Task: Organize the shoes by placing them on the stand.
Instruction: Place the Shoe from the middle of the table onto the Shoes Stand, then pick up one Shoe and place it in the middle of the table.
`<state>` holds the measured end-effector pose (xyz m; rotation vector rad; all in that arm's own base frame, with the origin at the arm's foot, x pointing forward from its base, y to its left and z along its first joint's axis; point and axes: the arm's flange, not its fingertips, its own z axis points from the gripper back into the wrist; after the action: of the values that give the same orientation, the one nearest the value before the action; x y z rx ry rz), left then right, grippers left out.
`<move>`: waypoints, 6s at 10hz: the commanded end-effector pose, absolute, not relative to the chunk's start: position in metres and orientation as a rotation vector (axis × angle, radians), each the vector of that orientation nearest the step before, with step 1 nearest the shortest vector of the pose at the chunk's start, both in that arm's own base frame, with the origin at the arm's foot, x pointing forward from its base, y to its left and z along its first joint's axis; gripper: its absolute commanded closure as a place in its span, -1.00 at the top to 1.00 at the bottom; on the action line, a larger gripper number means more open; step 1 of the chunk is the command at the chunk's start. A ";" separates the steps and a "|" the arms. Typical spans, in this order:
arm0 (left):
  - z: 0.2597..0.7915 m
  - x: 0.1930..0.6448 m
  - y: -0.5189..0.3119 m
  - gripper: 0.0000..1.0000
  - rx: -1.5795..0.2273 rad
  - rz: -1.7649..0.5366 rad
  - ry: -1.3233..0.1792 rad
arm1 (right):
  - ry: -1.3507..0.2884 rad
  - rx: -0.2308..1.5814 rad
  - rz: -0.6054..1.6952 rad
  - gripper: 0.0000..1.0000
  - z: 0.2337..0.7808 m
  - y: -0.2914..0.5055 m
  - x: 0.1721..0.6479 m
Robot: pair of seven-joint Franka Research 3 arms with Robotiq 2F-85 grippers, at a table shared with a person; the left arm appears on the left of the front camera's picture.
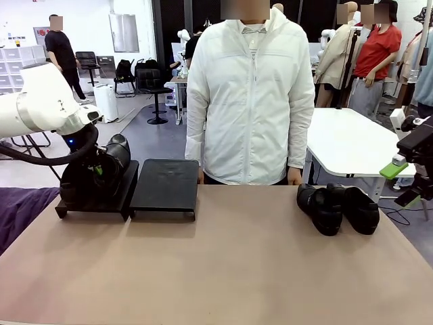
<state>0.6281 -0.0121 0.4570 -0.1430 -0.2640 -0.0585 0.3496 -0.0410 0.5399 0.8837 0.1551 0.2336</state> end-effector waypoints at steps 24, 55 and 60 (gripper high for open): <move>0.511 0.295 -0.010 1.00 -0.419 -0.201 -0.204 | 0.157 0.870 0.253 1.00 0.542 -0.044 0.350; 0.511 0.295 -0.010 1.00 -0.419 -0.201 -0.204 | -0.138 0.037 -0.049 1.00 0.405 0.005 0.603; 0.511 0.295 -0.010 1.00 -0.419 -0.201 -0.204 | -0.073 0.028 -0.096 1.00 0.377 0.005 0.625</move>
<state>0.2947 -0.0129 0.5095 -0.4240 -0.2103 -0.1974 0.6139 0.0012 0.3747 0.0454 -0.0975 -0.0674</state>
